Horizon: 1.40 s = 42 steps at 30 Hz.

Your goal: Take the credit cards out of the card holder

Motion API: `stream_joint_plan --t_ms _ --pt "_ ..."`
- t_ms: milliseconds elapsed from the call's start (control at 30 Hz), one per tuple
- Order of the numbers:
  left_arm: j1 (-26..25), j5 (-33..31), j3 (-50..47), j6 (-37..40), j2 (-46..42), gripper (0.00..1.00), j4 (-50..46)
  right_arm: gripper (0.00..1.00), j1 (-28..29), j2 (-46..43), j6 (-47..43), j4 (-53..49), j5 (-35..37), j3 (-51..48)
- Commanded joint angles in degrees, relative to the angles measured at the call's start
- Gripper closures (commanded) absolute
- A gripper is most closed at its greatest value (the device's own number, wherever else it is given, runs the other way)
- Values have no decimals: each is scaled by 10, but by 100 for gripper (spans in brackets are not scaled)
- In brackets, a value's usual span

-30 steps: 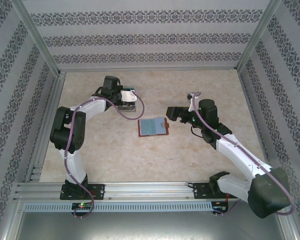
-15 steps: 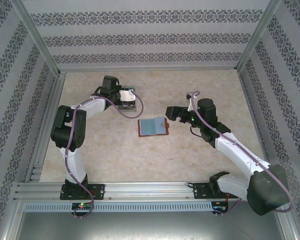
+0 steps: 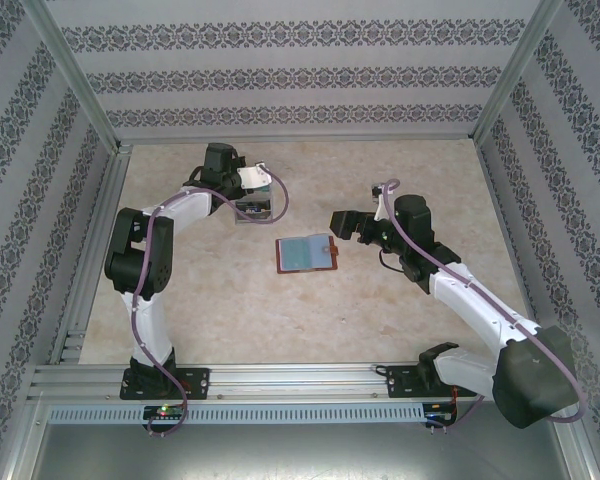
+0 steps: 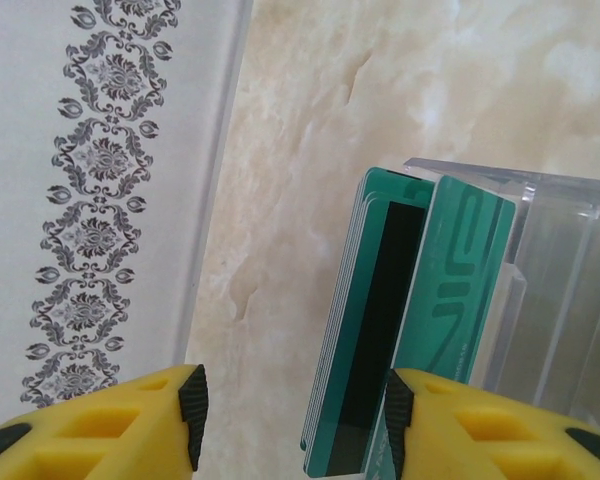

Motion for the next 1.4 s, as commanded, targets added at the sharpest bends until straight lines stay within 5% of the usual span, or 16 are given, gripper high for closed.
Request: stream_joint_plan --t_ms 0,333,500,567,867,1367 --pt "8 6 7 -47 -16 44 23 2 -7 7 10 9 -14 17" --pt "19 -18 19 -233 -102 17 25 2 -7 40 33 -26 -30 46" --pt "20 32 -5 -205 -132 15 -6 2 -6 45 45 -33 -37 51" --pt "19 68 -21 -177 -137 0 -30 2 -6 41 45 -35 -37 48" --pt "7 63 -31 -96 -93 1 -85 2 -3 13 41 -52 -23 34" --pt "-8 -13 19 -105 -5 0 -42 2 -7 16 30 -71 -19 47"
